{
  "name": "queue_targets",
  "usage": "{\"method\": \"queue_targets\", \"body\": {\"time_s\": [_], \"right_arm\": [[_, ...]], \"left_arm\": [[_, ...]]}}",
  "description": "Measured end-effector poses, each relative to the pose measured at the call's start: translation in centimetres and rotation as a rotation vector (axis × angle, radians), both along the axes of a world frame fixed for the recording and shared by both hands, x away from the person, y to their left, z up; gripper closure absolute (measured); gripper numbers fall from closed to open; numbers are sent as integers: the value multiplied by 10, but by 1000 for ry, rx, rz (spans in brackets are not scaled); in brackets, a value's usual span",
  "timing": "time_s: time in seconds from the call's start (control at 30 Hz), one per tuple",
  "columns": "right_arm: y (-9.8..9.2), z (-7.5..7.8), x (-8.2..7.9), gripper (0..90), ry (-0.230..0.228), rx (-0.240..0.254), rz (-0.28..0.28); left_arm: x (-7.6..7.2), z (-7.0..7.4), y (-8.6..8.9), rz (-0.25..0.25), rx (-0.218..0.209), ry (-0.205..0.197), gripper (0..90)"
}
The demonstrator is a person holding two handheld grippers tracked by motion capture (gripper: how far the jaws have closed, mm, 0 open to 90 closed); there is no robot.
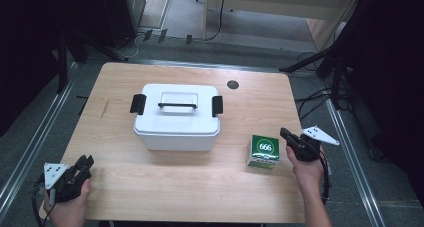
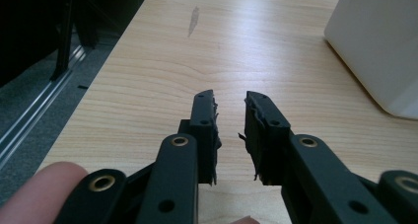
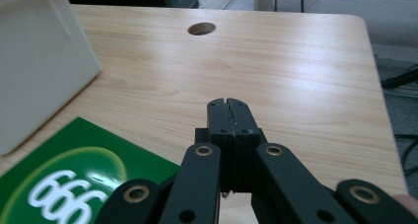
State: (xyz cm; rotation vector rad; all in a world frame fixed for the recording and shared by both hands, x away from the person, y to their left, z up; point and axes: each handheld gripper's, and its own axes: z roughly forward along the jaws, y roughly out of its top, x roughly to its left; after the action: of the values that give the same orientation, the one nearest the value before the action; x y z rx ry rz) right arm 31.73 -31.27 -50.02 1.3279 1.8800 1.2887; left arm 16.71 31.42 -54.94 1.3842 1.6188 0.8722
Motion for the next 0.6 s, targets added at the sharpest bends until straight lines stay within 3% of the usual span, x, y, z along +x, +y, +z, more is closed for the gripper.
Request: {"method": "queue_targets", "body": {"time_s": [0.13, 0.33, 0.47, 0.6], "right_arm": [[9, 3, 2, 900, 6, -31, 32], [23, 0, 6, 900, 56, -84, 60], [23, 0, 4, 900, 64, -65, 66], [26, 0, -1, 900, 63, -81, 80]], "left_arm": [[0, 0, 0, -5, -2, -1, 787], [0, 0, 0, -8, -2, 0, 775], [0, 0, 0, -10, 0, -1, 762], [0, 0, 0, -12, 2, -1, 762]]}}
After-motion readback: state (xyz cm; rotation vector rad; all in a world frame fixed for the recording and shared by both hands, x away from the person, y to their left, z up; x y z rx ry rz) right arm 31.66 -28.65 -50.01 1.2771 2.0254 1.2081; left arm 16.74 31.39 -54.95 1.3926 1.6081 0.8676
